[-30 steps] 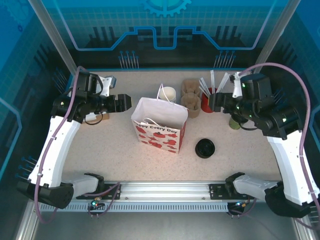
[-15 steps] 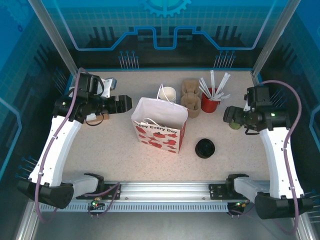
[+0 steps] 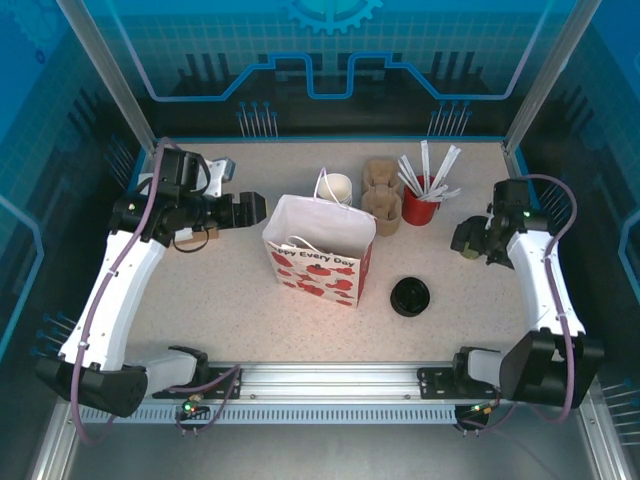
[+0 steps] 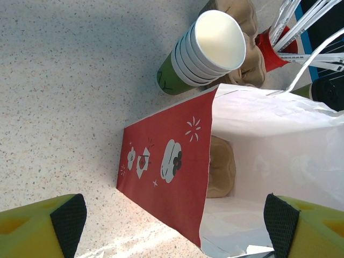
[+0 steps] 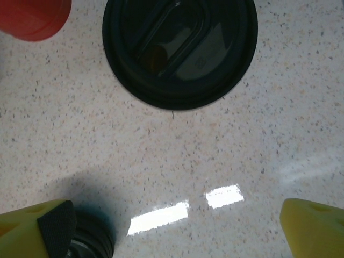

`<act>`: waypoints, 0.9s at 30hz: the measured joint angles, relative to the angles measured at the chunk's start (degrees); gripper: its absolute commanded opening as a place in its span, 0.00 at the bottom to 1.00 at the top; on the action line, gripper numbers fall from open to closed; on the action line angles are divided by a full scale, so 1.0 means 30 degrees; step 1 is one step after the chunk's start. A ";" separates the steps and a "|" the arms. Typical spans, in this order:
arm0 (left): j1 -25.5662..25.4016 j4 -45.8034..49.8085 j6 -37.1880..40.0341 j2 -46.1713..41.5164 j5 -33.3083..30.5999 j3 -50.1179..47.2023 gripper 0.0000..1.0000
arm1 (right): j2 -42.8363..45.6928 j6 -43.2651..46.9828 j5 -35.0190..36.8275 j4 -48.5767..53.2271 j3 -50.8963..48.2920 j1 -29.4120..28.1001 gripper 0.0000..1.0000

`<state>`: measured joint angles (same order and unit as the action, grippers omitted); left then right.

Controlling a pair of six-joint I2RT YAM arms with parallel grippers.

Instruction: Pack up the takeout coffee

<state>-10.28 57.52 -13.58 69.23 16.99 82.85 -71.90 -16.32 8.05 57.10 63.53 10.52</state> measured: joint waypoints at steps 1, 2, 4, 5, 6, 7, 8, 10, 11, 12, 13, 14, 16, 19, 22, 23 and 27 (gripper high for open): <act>0.0000 -0.0066 0.0000 -0.0044 0.0007 -0.0138 0.90 | -0.0248 0.0109 -0.0226 -0.0328 -0.0044 0.0299 1.00; 0.0000 -0.0138 0.0000 -0.0095 0.0007 -0.0291 0.89 | -0.0568 0.0255 -0.0495 -0.0619 -0.0066 0.0597 1.00; 0.0000 -0.0182 0.0000 -0.0197 0.0007 -0.0525 0.90 | -0.1129 0.0459 -0.0860 -0.0998 -0.0066 0.0954 1.00; 0.0000 -0.0211 -0.0007 -0.0240 0.0007 -0.0605 0.90 | -0.1508 0.0590 -0.0991 -0.1209 -0.0066 0.1078 1.00; 0.0000 -0.0262 0.0000 -0.0270 0.0007 -0.0670 0.89 | -0.1763 0.0678 -0.1115 -0.1319 -0.0066 0.1137 1.00; 0.0000 -0.0291 -0.0007 -0.0284 0.0015 -0.0714 0.89 | -0.2106 0.0823 -0.1304 -0.1523 -0.0066 0.1188 1.00; 0.0000 -0.0306 -0.0007 -0.0284 0.0015 -0.0736 0.89 | -0.2375 0.0903 -0.1435 -0.1676 -0.0066 0.1231 1.00; 0.0000 -0.0313 -0.0007 -0.0284 0.0029 -0.0801 0.89 | -0.2812 0.1107 -0.1705 -0.1974 -0.0066 0.1348 1.00; 0.0000 -0.0313 -0.0007 -0.0284 0.0036 -0.0816 0.89 | -0.3002 0.1180 -0.1851 -0.2113 -0.0066 0.1399 1.00; 0.0000 -0.0313 0.0000 -0.0284 0.0080 -0.0816 0.90 | -0.3155 0.1231 -0.1880 -0.2208 -0.0066 0.1428 1.00; 0.0000 -0.0321 -0.0007 -0.0284 0.0131 -0.0816 0.90 | -0.3373 0.1290 -0.1909 -0.2339 -0.0058 0.1450 1.00; 0.0000 -0.0321 -0.0007 -0.0284 0.0168 -0.0816 0.90 | -0.3599 0.1326 -0.1916 -0.2433 -0.0044 0.1472 1.00; 0.0000 -0.0321 -0.0007 -0.0284 0.0175 -0.0816 0.90 | -0.4058 0.1348 -0.1894 -0.2696 -0.0029 0.1523 1.00; 0.0000 -0.0321 -0.0007 -0.0284 0.0255 -0.0816 0.89 | -0.4634 0.1457 -0.1909 -0.2929 0.0102 0.1625 1.00; 0.0000 -0.0313 -0.0007 -0.0284 0.0299 -0.0816 0.89 | -0.5195 0.1486 -0.1858 -0.3024 0.0597 0.1683 1.00; 0.0000 -0.0313 -0.0007 -0.0284 0.0306 -0.0816 0.89 | -0.5370 0.1530 -0.1858 -0.3147 0.0765 0.1690 1.00; 0.0000 -0.0306 -0.0007 -0.0284 0.0306 -0.0816 0.89 | -0.5734 0.1639 -0.1902 -0.3497 0.1180 0.1829 1.00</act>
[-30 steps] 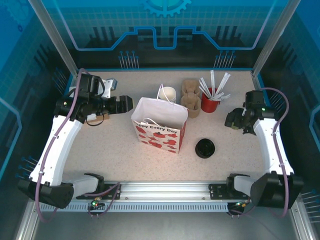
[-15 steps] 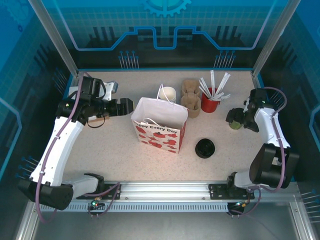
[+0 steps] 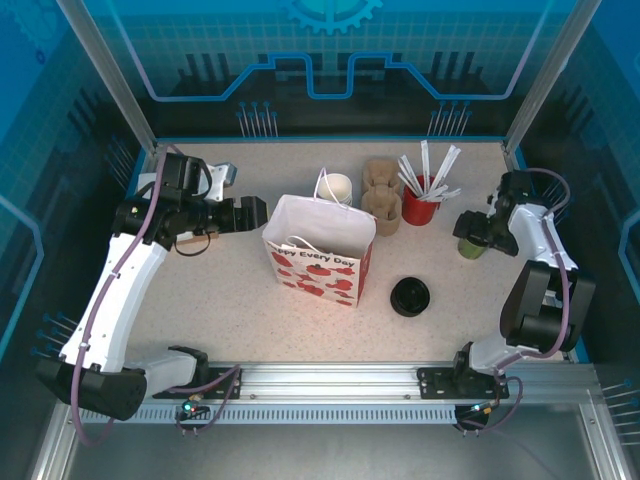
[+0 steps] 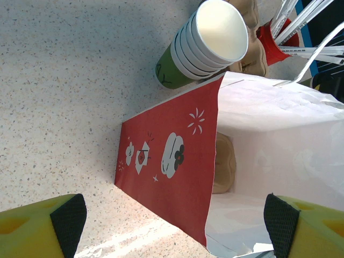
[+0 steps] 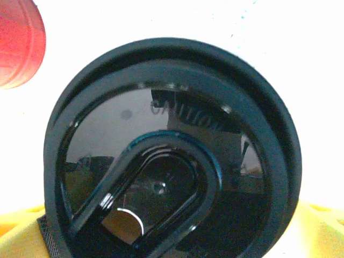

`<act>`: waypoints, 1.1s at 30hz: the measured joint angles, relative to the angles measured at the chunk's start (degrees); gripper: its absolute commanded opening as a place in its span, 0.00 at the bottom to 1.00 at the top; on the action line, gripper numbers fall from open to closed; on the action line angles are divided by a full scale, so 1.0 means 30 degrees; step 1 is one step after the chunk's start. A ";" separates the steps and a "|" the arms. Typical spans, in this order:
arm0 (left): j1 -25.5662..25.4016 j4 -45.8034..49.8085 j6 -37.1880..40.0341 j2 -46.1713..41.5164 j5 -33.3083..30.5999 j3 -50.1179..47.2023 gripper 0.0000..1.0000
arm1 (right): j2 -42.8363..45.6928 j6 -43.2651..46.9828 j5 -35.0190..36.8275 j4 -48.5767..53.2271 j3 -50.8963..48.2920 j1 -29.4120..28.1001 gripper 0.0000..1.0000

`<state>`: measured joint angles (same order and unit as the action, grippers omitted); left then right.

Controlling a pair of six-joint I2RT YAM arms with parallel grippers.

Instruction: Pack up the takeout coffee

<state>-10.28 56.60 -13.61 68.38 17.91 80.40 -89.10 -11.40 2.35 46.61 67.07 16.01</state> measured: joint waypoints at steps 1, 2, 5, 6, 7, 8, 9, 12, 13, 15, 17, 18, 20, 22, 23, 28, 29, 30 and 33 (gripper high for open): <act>0.0000 0.0007 0.0000 0.0000 0.0000 0.0000 0.89 | -0.0131 0.0051 -0.0036 -0.0087 0.0146 0.0058 1.00; 0.0000 0.0007 0.0007 0.0000 0.0000 0.0000 0.90 | -0.0306 0.0080 -0.0036 -0.0138 0.0306 0.0087 1.00; 0.0000 0.0007 0.0000 0.0000 0.0000 0.0000 0.90 | -0.0882 0.0248 -0.0153 -0.0364 0.0685 0.0117 1.00; 0.0000 0.0007 0.0007 0.0000 0.0000 0.0000 0.89 | -0.1056 0.0306 -0.0182 -0.0452 0.0758 0.0117 1.00; 0.0000 0.0007 0.0000 0.0000 0.0000 0.0000 0.89 | -0.1217 0.0342 -0.0255 -0.0481 0.0831 0.0117 1.00; 0.0000 0.0007 0.0007 0.0007 -0.0007 0.0000 0.90 | -0.1348 0.0408 -0.0328 -0.0503 0.0903 0.0131 1.00; 0.0000 0.0015 0.0000 0.0007 0.0000 0.0000 0.89 | -0.1457 0.0466 -0.0386 -0.0539 0.0969 0.0138 1.00; 0.0000 0.0015 0.0000 0.0007 0.0000 0.0000 0.89 | -0.1800 0.0597 -0.0474 -0.0568 0.1319 0.0160 1.00; 0.0000 0.0015 0.0007 0.0007 0.0000 0.0000 0.89 | -0.1923 0.0670 -0.0517 -0.0583 0.1457 0.0168 0.99; 0.0000 0.0022 0.0000 0.0007 0.0000 0.0000 0.89 | -0.2084 0.0794 -0.0539 -0.0627 0.1603 0.0168 0.97; 0.0000 0.0029 0.0007 0.0007 0.0000 0.0000 0.89 | -0.2266 0.0918 -0.0590 -0.0627 0.1727 0.0175 0.95; 0.0000 0.0029 0.0007 0.0007 0.0000 0.0000 0.89 | -0.2361 0.0962 -0.0597 -0.0619 0.1800 0.0175 0.94; 0.0000 0.0044 0.0007 0.0007 0.0000 0.0000 0.89 | -0.2426 0.0976 -0.0612 -0.0627 0.1843 0.0175 0.92; 0.0000 0.0080 0.0000 0.0007 0.0000 0.0000 0.89 | -0.2426 0.0969 -0.0627 -0.0619 0.1843 0.0182 0.89; 0.0000 0.0117 0.0000 0.0007 0.0000 0.0000 0.89 | -0.2426 0.0969 -0.0627 -0.0612 0.1843 0.0182 0.88; 0.0000 0.0452 0.0000 0.0007 0.0000 0.0000 0.89 | -0.2419 0.1042 -0.0634 -0.0554 0.1843 0.0182 0.84; 0.0000 0.0532 0.0000 0.0007 0.0000 0.0000 0.89 | -0.2419 0.1049 -0.0627 -0.0546 0.1843 0.0182 0.83; 0.0000 0.0627 -0.0007 0.0007 0.0000 0.0000 0.89 | -0.2412 0.1049 -0.0619 -0.0546 0.1843 0.0182 0.83; 0.0000 0.1035 -0.0124 0.0007 0.0007 0.0036 0.88 | -0.2178 0.1049 -0.0583 -0.0474 0.1785 0.0182 0.83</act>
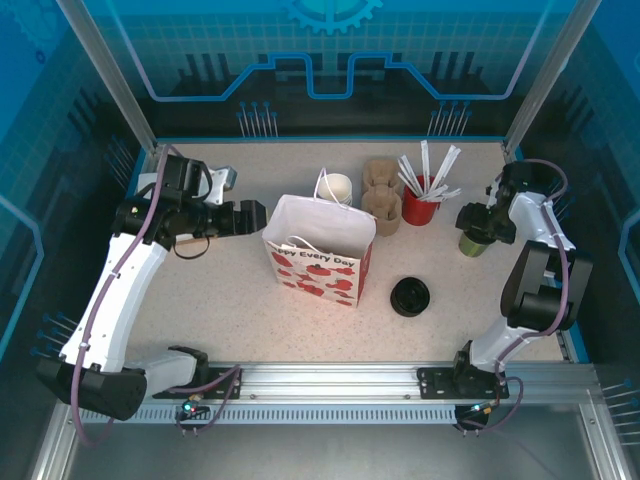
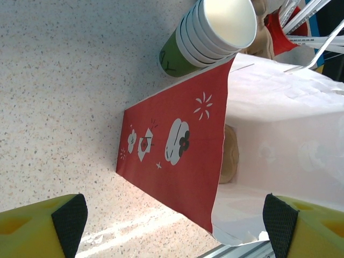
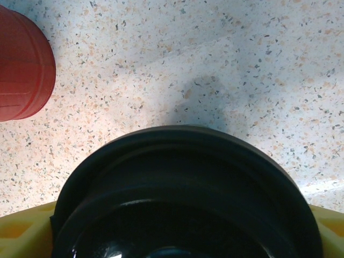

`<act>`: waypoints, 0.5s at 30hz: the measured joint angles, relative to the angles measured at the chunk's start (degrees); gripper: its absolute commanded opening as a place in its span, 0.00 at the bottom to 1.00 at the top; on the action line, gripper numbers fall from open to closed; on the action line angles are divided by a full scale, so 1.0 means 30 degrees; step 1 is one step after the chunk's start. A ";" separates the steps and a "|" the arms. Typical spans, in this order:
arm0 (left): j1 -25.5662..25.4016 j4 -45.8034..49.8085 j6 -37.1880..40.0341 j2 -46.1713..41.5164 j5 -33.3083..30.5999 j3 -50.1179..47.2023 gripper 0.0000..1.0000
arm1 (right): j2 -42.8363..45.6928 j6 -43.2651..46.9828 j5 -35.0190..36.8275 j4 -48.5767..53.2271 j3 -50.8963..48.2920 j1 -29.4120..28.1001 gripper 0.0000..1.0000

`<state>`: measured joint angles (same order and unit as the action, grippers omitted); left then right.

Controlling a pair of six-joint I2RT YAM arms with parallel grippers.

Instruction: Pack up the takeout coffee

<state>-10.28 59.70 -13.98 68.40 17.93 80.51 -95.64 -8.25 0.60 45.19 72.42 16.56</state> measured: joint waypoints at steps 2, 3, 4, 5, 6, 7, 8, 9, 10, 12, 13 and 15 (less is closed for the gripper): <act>0.0000 0.0372 -0.0430 0.0000 0.0117 0.0073 0.88 | 0.0357 0.0044 0.0000 0.0197 -0.0036 0.0000 0.83; 0.0000 0.0568 -0.0765 0.0000 0.0255 0.0146 0.87 | 0.0597 0.0073 0.0000 0.0270 -0.0036 0.0000 0.83; 0.0000 0.0714 -0.1144 -0.0007 0.0444 0.0189 0.86 | 0.0860 0.0102 0.0000 0.0342 -0.0036 0.0000 0.83; 0.0000 0.0867 -0.1523 -0.0007 0.0590 0.0248 0.85 | 0.1137 0.0124 0.0000 0.0415 -0.0036 0.0000 0.83; -0.0007 0.0954 -0.1974 -0.0036 0.0758 0.0248 0.84 | 0.1457 0.0131 0.0000 0.0474 -0.0080 0.0000 0.83; -0.0029 0.1071 -0.2470 -0.0080 0.0903 0.0248 0.84 | 0.1829 0.0131 -0.0007 0.0546 -0.0146 0.0000 0.83; -0.0066 0.1115 -0.2885 -0.0146 0.0991 0.0248 0.83 | 0.2120 0.0124 -0.0007 0.0656 -0.0168 0.0000 0.83; -0.0168 0.1137 -0.3417 -0.0270 0.1049 0.0226 0.83 | 0.2448 0.0124 -0.0007 0.0721 -0.0233 0.0000 0.82; -0.0284 0.1129 -0.3883 -0.0415 0.1144 0.0175 0.82 | 0.2790 0.0109 -0.0015 0.0787 -0.0321 0.0000 0.82; -0.0648 0.1078 -0.4852 -0.0758 0.1275 -0.0102 0.80 | 0.3475 0.0044 -0.0015 0.0991 -0.0532 0.0000 0.82; -0.0889 0.1020 -0.5340 -0.0903 0.1348 -0.0306 0.79 | 0.3810 -0.0022 -0.0015 0.1093 -0.0656 0.0000 0.82; -0.1370 0.0903 -0.6193 -0.0998 0.1355 -0.0729 0.78 | 0.4452 -0.0160 -0.0029 0.1290 -0.0918 0.0000 0.82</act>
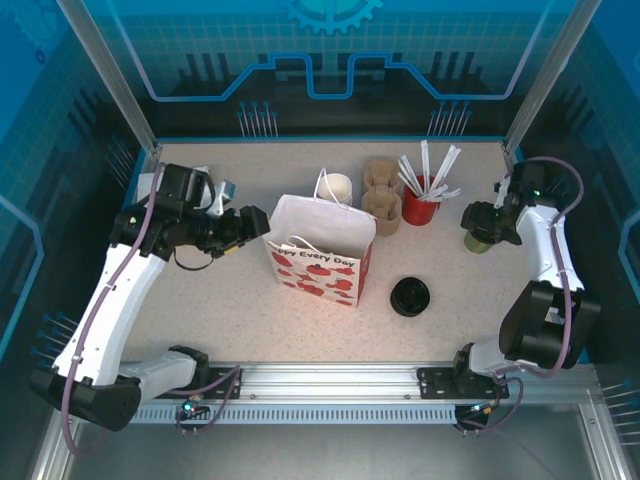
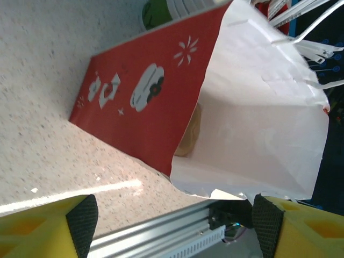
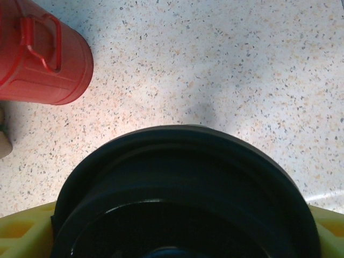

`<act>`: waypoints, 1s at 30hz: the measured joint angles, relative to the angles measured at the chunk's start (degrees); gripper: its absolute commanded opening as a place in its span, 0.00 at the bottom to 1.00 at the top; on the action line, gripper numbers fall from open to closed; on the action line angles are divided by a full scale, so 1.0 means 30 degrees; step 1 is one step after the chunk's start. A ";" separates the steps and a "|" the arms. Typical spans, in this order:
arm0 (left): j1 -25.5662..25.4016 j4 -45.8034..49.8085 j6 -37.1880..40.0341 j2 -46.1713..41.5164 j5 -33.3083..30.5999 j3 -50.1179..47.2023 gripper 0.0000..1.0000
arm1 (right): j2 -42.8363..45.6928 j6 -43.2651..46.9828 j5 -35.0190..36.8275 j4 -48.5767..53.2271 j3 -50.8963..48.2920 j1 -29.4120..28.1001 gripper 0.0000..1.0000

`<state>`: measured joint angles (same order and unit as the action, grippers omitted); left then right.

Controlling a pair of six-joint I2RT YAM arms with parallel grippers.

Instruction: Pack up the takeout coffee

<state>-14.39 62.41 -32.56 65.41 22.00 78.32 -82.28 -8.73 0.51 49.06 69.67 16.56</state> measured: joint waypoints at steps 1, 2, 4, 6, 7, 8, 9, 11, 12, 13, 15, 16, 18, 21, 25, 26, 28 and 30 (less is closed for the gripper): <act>-0.0262 -0.0124 -0.0437 0.0007 0.0000 -0.0262 0.77 | 0.0357 -0.0080 0.0000 0.0146 -0.0146 0.0000 0.82; -0.0503 -0.0262 -0.0831 0.0058 -0.0007 -0.0495 0.77 | 0.0648 -0.0124 0.0000 0.0291 -0.0240 0.0000 0.82; -0.0962 -0.0437 -0.1596 0.0284 -0.0029 -0.0794 0.75 | 0.1319 -0.0255 0.0015 0.0561 -0.0423 0.0000 0.82; -0.1268 -0.0546 -0.2178 0.0554 -0.0131 -0.0882 0.73 | 0.1887 -0.0372 0.0015 0.0794 -0.0525 0.0000 0.82; -0.1341 -0.0619 -0.2426 0.0656 -0.0240 -0.0896 0.72 | 0.2186 -0.0444 0.0007 0.0867 -0.0590 -0.0007 0.82; -0.1355 -0.0699 -0.2667 0.0729 -0.0335 -0.0896 0.70 | 0.2412 -0.0459 0.0007 0.0947 -0.0627 -0.0007 0.82; -0.1370 -0.0845 -0.2863 0.0809 -0.0466 -0.0903 0.69 | 0.2637 -0.0510 0.0007 0.1056 -0.0670 -0.0015 0.82; -0.1370 -0.1158 -0.3228 0.0969 -0.0656 -0.0918 0.63 | 0.2958 -0.0568 0.0015 0.1246 -0.0736 -0.0022 0.82; -0.1370 -0.1319 -0.3381 0.1078 -0.0780 -0.0918 0.59 | 0.3075 -0.0576 0.0015 0.1362 -0.0743 -0.0022 0.82; -0.1370 -0.1443 -0.3417 0.1217 -0.0925 -0.0918 0.57 | 0.3162 -0.0583 0.0015 0.1450 -0.0750 -0.0022 0.82; -0.1370 -0.1501 -0.3249 0.1537 -0.1231 -0.0911 0.52 | 0.3315 -0.0576 0.0015 0.1574 -0.0750 -0.0022 0.82; -0.1362 -0.1486 -0.3104 0.1756 -0.1392 -0.0911 0.49 | 0.3388 -0.0576 0.0015 0.1654 -0.0750 -0.0022 0.81; -0.1224 -0.1428 -0.2732 0.2266 -0.1610 -0.0867 0.43 | 0.3606 -0.0576 0.0015 0.1843 -0.0750 -0.0036 0.81; -0.0583 -0.1362 -0.1945 0.3155 -0.1741 -0.0459 0.34 | 0.4146 -0.0568 -0.0051 0.2164 -0.0758 -0.0036 0.80; 0.0444 -0.1195 -0.0423 0.4255 -0.1763 0.0692 0.33 | 0.5144 -0.0568 -0.0517 0.2688 -0.0765 -0.0051 0.80; 0.0583 -0.1115 -0.0044 0.4568 -0.1763 0.1042 0.33 | 0.5391 -0.0568 -0.0714 0.2805 -0.0765 -0.0058 0.80; 0.0794 -0.0823 0.1035 0.5515 -0.1756 0.2106 0.33 | 0.5967 -0.0561 -0.1144 0.3118 -0.0765 -0.0146 0.79; 0.0852 -0.0510 0.2069 0.6492 -0.1741 0.3271 0.33 | 0.6462 -0.0495 -0.1617 0.3490 -0.0765 -0.0270 0.79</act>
<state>-11.84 60.88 -26.35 84.88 16.78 88.14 -62.89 -10.22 -4.34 59.53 67.37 15.75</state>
